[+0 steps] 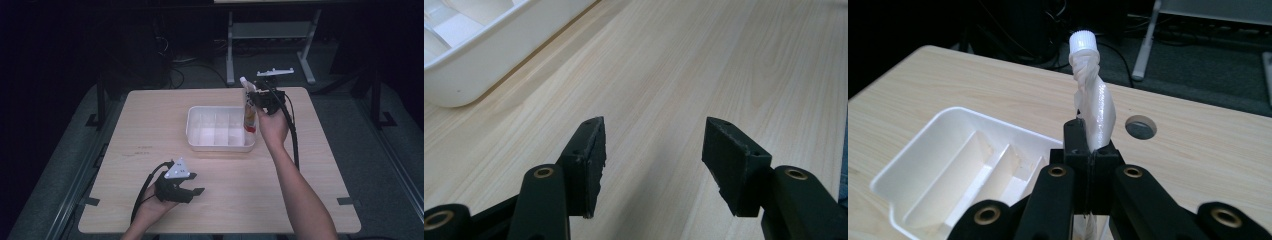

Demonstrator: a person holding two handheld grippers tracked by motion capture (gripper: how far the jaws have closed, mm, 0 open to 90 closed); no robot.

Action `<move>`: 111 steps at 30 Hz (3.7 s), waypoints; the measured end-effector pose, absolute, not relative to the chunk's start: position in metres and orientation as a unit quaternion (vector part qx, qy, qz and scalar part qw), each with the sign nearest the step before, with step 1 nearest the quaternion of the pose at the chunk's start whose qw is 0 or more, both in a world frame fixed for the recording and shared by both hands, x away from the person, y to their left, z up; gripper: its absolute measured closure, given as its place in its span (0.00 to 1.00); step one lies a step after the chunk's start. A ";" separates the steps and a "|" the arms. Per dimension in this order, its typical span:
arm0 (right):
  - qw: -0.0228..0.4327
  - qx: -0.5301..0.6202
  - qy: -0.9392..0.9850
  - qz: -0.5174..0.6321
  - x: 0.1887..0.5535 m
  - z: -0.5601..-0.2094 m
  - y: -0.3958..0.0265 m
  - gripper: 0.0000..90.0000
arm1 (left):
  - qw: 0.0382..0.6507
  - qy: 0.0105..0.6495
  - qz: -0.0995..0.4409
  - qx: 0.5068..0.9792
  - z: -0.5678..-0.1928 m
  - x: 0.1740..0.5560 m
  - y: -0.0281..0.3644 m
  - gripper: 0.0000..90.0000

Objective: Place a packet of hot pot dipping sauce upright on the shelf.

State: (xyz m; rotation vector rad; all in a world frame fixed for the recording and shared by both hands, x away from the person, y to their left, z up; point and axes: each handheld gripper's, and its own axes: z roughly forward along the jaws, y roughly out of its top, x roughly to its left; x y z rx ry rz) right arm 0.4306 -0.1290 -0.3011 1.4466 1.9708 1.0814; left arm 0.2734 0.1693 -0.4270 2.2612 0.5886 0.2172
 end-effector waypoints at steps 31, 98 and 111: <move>0.203 0.529 0.735 0.373 0.442 -0.333 -0.118 0.99 | 0.387 0.231 0.086 0.889 -0.427 0.272 0.169 0.47; 0.105 0.478 0.778 0.393 0.413 -0.347 -0.148 0.94 | 0.382 0.239 0.088 0.888 -0.430 0.275 0.169 0.44; 0.088 0.468 0.785 0.396 0.407 -0.349 -0.151 0.90 | 0.385 0.242 0.090 0.886 -0.428 0.274 0.171 0.44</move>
